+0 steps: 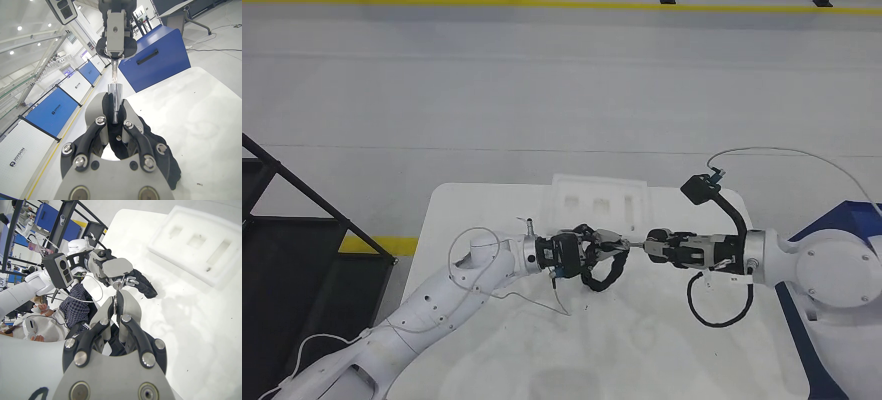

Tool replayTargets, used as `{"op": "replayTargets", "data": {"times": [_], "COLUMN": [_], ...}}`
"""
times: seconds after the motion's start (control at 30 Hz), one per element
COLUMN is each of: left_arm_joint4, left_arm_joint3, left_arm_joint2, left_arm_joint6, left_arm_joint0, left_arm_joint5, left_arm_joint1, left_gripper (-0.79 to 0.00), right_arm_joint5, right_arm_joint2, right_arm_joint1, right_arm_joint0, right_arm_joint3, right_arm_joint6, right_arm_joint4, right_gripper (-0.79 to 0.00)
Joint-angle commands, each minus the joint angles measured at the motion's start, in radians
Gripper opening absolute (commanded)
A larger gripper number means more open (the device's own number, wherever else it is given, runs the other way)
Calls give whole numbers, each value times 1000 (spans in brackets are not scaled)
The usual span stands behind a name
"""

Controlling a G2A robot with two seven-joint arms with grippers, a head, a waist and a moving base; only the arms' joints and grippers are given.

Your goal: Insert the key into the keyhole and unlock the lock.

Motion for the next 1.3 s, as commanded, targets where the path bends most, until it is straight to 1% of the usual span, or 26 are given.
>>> {"op": "replayTargets", "data": {"times": [0.0,0.23,0.47,0.87,0.9,0.93,0.97,1.27], "left_arm_joint4": [3,17,40,38,30,21,12,-62], "left_arm_joint3": [-2,-5,-24,-33,-31,-28,-25,-3], "left_arm_joint2": [-4,-18,-31,-40,-41,-42,-43,-45], "left_arm_joint6": [1,2,-23,-59,-64,-69,-74,-111], "left_arm_joint0": [2,10,20,26,27,28,28,24], "left_arm_joint5": [-2,-8,-15,-59,-65,-74,-85,-169], "left_arm_joint1": [-1,-5,-8,-17,-18,-20,-21,-33], "left_gripper": [-785,-785,-785,-785,-785,-785,-785,-785], "right_arm_joint5": [0,1,5,26,25,21,17,-95], "right_arm_joint2": [-1,-9,-36,-80,-81,-82,-83,-93], "right_arm_joint1": [1,5,7,10,10,10,10,14], "right_arm_joint0": [1,4,18,43,45,47,48,73], "right_arm_joint3": [2,5,12,23,23,22,23,34], "right_arm_joint6": [-2,-6,-9,-16,-19,-23,-25,-28], "right_arm_joint4": [-1,-2,-14,-45,-44,-42,-42,-47], "right_gripper": [-785,-785,-785,-785,-646,-169,0,0]}}
